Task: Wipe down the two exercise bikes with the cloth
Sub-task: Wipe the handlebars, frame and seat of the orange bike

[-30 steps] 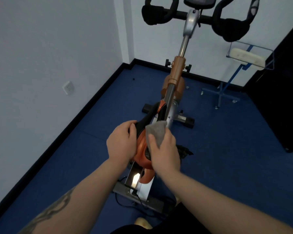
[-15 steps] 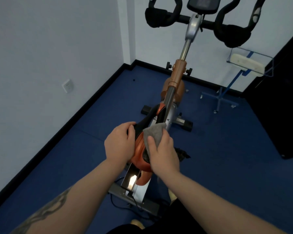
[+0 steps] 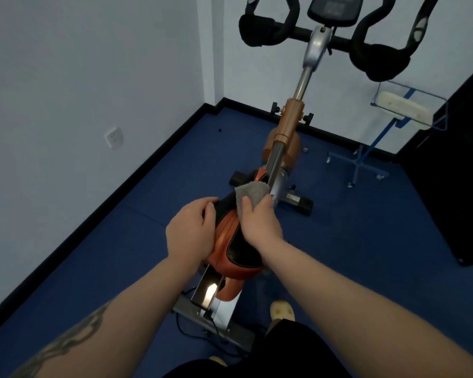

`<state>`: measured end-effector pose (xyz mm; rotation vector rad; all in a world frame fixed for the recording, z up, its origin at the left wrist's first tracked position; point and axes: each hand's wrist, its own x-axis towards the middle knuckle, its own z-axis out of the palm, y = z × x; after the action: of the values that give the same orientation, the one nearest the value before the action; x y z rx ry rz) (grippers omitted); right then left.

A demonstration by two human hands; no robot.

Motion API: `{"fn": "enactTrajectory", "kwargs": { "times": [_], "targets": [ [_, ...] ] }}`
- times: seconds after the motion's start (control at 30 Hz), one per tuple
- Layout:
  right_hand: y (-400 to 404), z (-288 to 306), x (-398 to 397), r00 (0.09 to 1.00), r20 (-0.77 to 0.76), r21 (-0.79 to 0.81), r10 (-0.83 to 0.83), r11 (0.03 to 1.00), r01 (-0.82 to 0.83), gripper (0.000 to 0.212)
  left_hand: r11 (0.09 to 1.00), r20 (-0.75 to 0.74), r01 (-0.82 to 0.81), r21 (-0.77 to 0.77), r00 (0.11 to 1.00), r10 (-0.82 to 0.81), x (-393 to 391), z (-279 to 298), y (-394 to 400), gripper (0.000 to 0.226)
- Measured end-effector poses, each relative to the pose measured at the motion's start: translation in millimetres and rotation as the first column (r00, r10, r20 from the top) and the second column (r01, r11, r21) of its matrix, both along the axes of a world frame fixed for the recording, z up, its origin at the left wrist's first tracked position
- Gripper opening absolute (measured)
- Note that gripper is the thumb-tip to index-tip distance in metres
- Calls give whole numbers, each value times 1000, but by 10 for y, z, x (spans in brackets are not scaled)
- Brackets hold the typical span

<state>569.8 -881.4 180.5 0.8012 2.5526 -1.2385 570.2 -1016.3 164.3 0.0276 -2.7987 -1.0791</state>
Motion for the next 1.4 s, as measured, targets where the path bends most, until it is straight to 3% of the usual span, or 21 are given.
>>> {"fn": "enactTrajectory", "kwargs": {
  "times": [0.2,0.4,0.57,0.77,0.87,0.97,1.07,1.1,1.17,1.23,1.3,1.4],
  "targets": [
    [-201,-76,588,962,-193,261,194,955,-140,75,1000,-5,-1,10,1000,1,8,-5,-6,30],
    [10,16,-171,999,41,-20,-32,999,33,68,1000,5,-4,8,1000,4,7,5,2,30],
    [-170,-63,353,976,-129,234,173,962,-139,74,1000,-9,-14,6,1000,14,13,7,2,29],
    [60,-164,-310,995,-95,23,27,999,-25,75,998,8,-52,20,999,52,28,32,26,28],
    [219,-191,-621,979,-196,99,61,994,-42,66,994,20,-103,19,995,103,47,48,50,28],
    [373,-132,-918,936,-148,377,320,893,-246,56,980,17,-197,-16,980,197,72,64,85,27],
    [294,-87,-810,777,-70,637,626,627,-448,54,917,104,-397,39,914,391,100,39,122,27],
    [224,-111,-637,684,-109,673,721,560,-484,53,887,140,-456,68,885,444,111,26,132,25],
    [173,-140,-357,510,-236,635,827,528,-563,51,829,187,-545,125,834,519,121,8,163,24],
    [308,-104,-456,391,-248,609,886,457,-649,47,773,222,-606,189,793,567,126,9,185,26],
    [455,-81,-736,369,-163,646,915,381,-661,42,736,245,-638,227,769,591,134,19,207,29],
    [501,-69,-896,500,-125,704,857,432,-564,44,697,259,-668,260,744,616,196,15,294,33]
  ]
}}
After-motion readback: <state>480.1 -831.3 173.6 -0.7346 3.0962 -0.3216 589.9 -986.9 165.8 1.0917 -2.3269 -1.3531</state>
